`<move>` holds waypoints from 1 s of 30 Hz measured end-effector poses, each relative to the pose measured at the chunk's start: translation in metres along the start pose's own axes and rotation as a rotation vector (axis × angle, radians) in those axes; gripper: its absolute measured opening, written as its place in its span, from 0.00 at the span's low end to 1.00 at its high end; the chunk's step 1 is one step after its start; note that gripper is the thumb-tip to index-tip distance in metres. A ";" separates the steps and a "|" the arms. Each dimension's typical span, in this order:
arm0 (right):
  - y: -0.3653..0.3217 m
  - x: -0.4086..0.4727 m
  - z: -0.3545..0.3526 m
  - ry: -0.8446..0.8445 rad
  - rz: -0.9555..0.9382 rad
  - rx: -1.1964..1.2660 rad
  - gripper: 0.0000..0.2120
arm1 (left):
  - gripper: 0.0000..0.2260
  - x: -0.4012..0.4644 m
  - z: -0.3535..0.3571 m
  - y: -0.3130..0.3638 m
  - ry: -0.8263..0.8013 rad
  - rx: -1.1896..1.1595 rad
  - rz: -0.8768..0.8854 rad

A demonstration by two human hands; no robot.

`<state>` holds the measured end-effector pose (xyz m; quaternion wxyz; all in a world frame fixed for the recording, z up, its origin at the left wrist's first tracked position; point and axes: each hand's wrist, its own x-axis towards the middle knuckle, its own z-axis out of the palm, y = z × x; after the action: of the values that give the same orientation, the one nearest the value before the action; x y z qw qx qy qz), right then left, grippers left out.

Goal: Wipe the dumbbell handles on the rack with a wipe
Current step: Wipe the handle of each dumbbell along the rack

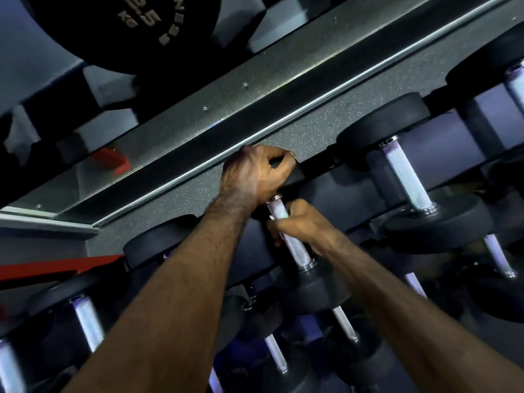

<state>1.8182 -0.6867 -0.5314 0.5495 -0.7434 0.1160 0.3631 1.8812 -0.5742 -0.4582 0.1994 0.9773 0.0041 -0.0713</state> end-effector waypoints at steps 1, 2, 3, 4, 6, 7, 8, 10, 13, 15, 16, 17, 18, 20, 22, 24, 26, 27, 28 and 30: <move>0.010 -0.005 0.000 -0.035 0.001 -0.064 0.06 | 0.15 0.000 0.001 -0.001 0.004 0.000 0.001; 0.019 -0.012 0.000 -0.068 0.016 -0.123 0.08 | 0.15 0.000 0.001 -0.001 0.008 0.000 0.000; 0.025 -0.017 -0.001 -0.091 0.026 -0.145 0.09 | 0.15 0.000 0.002 -0.002 0.011 0.002 0.000; 0.027 -0.018 -0.002 -0.106 0.026 -0.129 0.08 | 0.16 0.000 0.002 -0.003 0.013 0.004 -0.001; 0.019 -0.012 -0.002 -0.100 -0.002 -0.006 0.04 | 0.16 0.000 0.003 -0.003 0.008 -0.001 0.005; 0.012 -0.007 -0.002 -0.079 -0.014 0.062 0.03 | 0.16 0.000 0.003 -0.003 0.007 -0.008 0.007; 0.004 -0.001 -0.002 -0.048 -0.025 0.109 0.03 | 0.16 0.000 0.003 -0.003 0.010 -0.015 0.007; 0.001 0.005 -0.002 0.005 -0.066 0.136 0.07 | 0.16 0.001 0.002 -0.002 0.010 -0.026 0.007; 0.024 -0.011 -0.010 -0.029 -0.107 -0.014 0.12 | 0.16 0.000 0.001 -0.002 0.015 -0.024 0.009; 0.037 -0.027 -0.017 -0.133 -0.076 0.002 0.15 | 0.15 -0.001 0.001 -0.003 0.019 -0.026 0.013; 0.037 -0.029 -0.020 -0.169 -0.061 0.061 0.13 | 0.15 -0.001 0.001 -0.003 0.022 -0.021 0.015; 0.033 -0.027 -0.023 -0.176 -0.055 0.111 0.12 | 0.16 -0.002 0.001 -0.003 0.021 -0.015 0.017; 0.027 -0.022 -0.025 -0.148 -0.068 0.125 0.12 | 0.16 -0.002 0.002 -0.002 0.020 -0.015 0.019; 0.013 -0.012 -0.027 -0.078 -0.122 0.119 0.14 | 0.17 -0.001 0.002 -0.002 0.025 -0.029 0.016; 0.015 -0.012 -0.027 -0.027 -0.179 0.058 0.13 | 0.17 -0.001 0.000 -0.002 0.018 -0.050 0.003; 0.026 -0.029 -0.027 0.041 -0.196 -0.013 0.12 | 0.16 -0.002 -0.002 -0.002 -0.002 -0.064 -0.008; 0.040 -0.051 -0.022 0.141 -0.186 -0.007 0.11 | 0.14 -0.002 -0.003 -0.001 -0.006 -0.060 -0.007; 0.043 -0.056 -0.017 0.198 -0.177 0.020 0.10 | 0.14 -0.003 -0.003 -0.001 0.001 -0.054 -0.004; 0.042 -0.057 -0.012 0.256 -0.176 0.033 0.08 | 0.14 -0.003 -0.003 -0.001 0.004 -0.054 -0.004; 0.030 -0.049 -0.003 0.372 -0.185 -0.007 0.10 | 0.16 -0.003 -0.001 0.000 -0.002 -0.071 -0.010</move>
<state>1.7673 -0.7114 -0.5200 0.5469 -0.8071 0.1456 0.1679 1.8786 -0.5737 -0.4564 0.2337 0.9695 0.0115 -0.0730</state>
